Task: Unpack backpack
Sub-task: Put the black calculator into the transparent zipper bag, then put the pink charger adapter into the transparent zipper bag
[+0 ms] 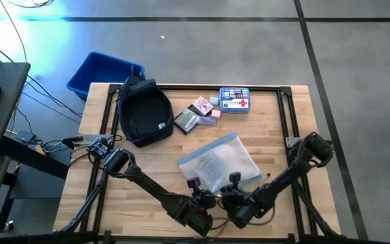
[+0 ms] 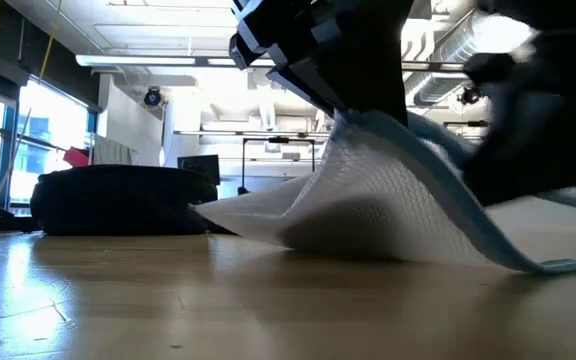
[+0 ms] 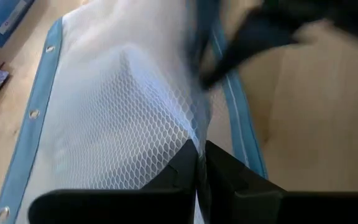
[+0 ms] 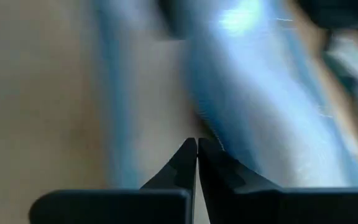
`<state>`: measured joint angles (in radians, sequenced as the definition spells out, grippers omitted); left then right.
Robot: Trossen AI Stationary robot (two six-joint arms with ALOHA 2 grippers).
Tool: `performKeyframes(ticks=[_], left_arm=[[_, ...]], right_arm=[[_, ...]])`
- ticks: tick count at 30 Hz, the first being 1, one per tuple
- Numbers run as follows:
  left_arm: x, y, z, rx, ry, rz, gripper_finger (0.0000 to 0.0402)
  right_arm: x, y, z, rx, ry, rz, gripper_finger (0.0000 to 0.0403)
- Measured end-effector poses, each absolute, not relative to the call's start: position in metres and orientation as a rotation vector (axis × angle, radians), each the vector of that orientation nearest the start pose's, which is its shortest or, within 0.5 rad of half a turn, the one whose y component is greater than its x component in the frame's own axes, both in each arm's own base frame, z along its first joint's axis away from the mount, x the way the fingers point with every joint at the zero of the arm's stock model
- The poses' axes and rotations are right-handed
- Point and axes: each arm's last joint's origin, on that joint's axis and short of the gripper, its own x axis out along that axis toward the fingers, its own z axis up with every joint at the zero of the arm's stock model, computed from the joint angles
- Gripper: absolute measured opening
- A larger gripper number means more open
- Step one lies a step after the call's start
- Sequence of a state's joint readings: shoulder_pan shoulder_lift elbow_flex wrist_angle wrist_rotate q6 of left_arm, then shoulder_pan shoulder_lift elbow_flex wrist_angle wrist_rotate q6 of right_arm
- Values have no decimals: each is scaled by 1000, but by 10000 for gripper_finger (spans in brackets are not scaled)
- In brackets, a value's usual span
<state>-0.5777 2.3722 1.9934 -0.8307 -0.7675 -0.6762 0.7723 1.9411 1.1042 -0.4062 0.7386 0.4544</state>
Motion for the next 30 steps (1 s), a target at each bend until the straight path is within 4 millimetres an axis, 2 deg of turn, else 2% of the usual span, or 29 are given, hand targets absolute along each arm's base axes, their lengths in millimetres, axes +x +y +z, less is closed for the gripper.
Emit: performKeyframes(ticks=[3,6,9,13,17,21,25,30], left_arm=[[422,-251,169,124,823,456,0],[422,-251,169,114,832,445,0],[424,-252,170,95,815,439,0],[426,-253,170,83,802,435,0],[425,-252,170,92,819,432,0],[423,-252,169,89,853,415,0],[424,-251,168,87,858,411,0],[425,-249,168,83,862,414,0]], right_arm=[[251,247,126,-471,860,-114,0],[237,254,147,-499,794,-145,0],[223,243,173,-478,725,-269,0],[210,216,204,-495,611,-450,0],[214,170,225,-479,620,-600,0],[226,112,229,-460,781,-662,4],[245,49,227,-341,891,-534,34],[268,-18,217,-230,749,-339,102]])
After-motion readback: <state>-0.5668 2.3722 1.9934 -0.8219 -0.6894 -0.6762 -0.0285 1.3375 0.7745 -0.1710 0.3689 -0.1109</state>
